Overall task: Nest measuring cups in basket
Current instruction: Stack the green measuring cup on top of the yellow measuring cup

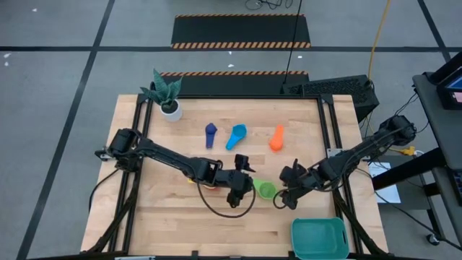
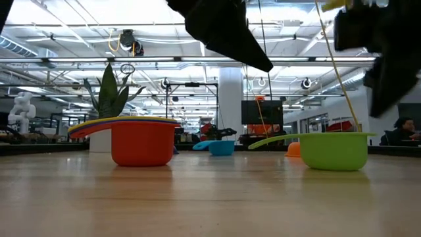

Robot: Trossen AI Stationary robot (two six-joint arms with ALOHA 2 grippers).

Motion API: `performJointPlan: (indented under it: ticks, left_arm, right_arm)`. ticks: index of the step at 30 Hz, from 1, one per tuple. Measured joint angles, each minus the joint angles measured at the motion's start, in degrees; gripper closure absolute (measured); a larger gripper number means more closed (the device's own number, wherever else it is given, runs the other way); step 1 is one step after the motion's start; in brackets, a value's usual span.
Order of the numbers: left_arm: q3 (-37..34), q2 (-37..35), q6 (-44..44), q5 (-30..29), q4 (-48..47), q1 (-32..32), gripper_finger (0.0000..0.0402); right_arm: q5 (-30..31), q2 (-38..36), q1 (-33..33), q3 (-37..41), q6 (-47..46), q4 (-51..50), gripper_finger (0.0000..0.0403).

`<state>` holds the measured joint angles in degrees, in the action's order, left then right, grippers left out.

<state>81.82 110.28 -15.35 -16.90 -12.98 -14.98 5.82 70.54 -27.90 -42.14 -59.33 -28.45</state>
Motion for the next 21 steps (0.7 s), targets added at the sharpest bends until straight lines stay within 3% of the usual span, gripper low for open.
performJointPlan:
  ticks: [6,11,21]
  left_arm:
    - [0.0,0.0,-0.7,0.9,0.0,0.3,0.0073]
    - [0.0,0.0,0.4,1.0,0.0,1.6,0.0073]
    - [-0.1,0.0,0.4,1.9,-0.2,2.8,0.0073]
  right_arm:
    - [-3.5,0.0,1.8,3.9,-5.5,2.9,0.0196]
    - [-6.2,0.3,4.4,6.3,-2.6,11.7,0.0217]
    - [-9.1,3.7,10.4,6.6,-0.8,11.9,0.0241]
